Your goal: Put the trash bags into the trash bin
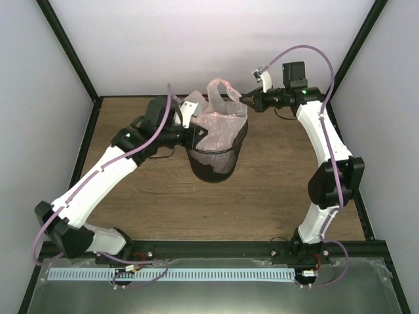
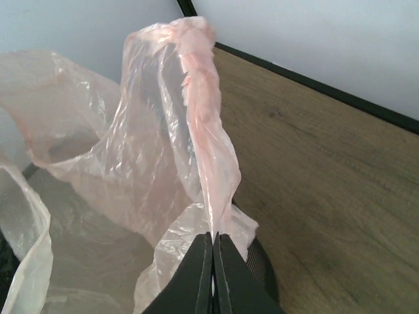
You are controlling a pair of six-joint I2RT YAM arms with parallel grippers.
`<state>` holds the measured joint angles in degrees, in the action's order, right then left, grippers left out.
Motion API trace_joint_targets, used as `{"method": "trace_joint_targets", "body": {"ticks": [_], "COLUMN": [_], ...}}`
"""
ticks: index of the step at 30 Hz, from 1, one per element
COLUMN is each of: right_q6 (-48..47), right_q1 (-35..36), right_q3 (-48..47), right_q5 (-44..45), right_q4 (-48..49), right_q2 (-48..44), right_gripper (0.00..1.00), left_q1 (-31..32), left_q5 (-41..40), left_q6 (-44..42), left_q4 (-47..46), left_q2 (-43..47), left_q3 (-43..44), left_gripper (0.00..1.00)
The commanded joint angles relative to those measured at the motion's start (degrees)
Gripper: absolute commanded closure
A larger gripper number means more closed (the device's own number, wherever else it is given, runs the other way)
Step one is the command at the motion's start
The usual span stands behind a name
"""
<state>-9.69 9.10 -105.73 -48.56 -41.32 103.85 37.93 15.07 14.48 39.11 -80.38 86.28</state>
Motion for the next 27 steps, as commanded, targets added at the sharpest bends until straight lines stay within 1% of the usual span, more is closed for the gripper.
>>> {"method": "trace_joint_targets", "body": {"ticks": [1,8,11,19,23,27], "right_q6": [1.97,5.56,5.77,1.98,1.01,1.37], "right_q1": [0.13,-0.57,-0.72,-0.77,-0.75,-0.75], "right_q3": [4.57,11.60,16.68,24.98,28.73,35.06], "right_q5": [1.83,0.72,2.93,4.63,6.75,6.04], "right_q4": [1.17,3.32,4.31,-0.60,-0.14,2.59], "right_q2": [-7.76,-17.51,-22.63,-32.30,-36.77,-39.12], "right_gripper": [0.99,0.99,0.99,0.99,0.99,0.99], "left_q1": [0.21,0.21,0.21,0.21,0.21,0.21], "left_q5": [-2.17,-6.05,-7.23,-8.23,-8.62,-9.42], "left_q6": [2.64,4.28,5.70,12.83,13.28,11.77], "left_q4": [-0.19,2.20,3.06,1.97,4.28,5.40], "left_q2": [6.61,16.53,20.21,31.22,33.48,33.80], "left_q3": [-2.47,-7.94,-11.89,-20.62,-22.00,-24.34], "left_gripper": [0.96,0.96,0.96,0.96,0.96,0.96]}}
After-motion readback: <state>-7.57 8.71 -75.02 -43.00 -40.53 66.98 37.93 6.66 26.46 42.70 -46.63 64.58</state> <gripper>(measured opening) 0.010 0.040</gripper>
